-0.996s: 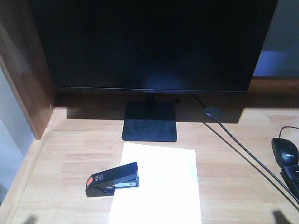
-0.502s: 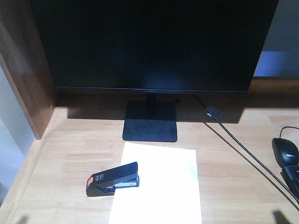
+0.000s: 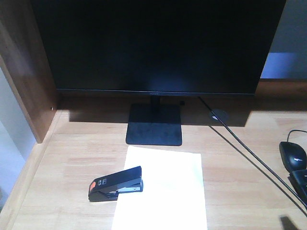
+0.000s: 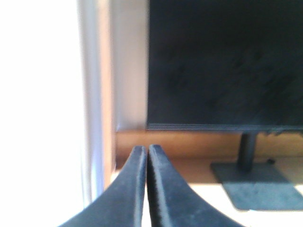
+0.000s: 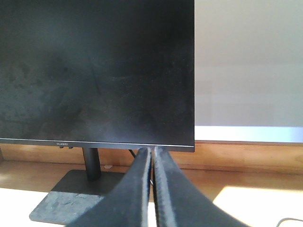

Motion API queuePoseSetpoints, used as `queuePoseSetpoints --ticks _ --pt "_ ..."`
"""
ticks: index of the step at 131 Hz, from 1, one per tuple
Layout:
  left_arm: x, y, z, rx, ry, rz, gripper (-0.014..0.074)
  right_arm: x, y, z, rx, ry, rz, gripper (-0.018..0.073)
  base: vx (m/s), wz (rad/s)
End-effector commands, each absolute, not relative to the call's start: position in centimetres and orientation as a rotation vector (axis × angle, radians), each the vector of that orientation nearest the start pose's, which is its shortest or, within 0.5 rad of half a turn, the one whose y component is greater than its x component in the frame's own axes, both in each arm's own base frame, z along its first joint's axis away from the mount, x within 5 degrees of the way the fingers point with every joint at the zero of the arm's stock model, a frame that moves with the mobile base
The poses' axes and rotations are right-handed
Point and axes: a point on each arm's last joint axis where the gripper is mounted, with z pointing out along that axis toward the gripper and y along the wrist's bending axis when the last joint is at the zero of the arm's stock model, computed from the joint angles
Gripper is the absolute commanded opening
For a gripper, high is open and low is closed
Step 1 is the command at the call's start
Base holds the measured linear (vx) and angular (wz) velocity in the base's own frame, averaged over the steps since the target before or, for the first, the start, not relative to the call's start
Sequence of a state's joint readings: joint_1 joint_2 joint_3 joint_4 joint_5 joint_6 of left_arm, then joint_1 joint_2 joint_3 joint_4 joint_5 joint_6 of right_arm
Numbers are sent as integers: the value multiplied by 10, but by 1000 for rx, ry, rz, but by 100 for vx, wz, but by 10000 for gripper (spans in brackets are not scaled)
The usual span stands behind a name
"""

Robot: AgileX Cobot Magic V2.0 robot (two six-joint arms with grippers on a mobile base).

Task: Grab stapler and paper to desk for stapling

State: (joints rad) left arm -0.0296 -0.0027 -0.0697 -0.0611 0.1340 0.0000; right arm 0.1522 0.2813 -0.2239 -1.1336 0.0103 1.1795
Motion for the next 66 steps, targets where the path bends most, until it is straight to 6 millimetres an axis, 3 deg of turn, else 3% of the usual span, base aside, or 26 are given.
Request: queuePoseSetpoints --ticks 1,26,66 --pt "51 -1 226 -48 1475 -83 -6 80 13 280 -101 1515 153 -6 0 0" --pt "56 0 200 -67 1518 -64 -6 80 13 280 -101 1515 153 -6 0 0" --pt "56 0 198 -64 1545 -62 -6 80 13 280 -101 1515 153 -6 0 0"
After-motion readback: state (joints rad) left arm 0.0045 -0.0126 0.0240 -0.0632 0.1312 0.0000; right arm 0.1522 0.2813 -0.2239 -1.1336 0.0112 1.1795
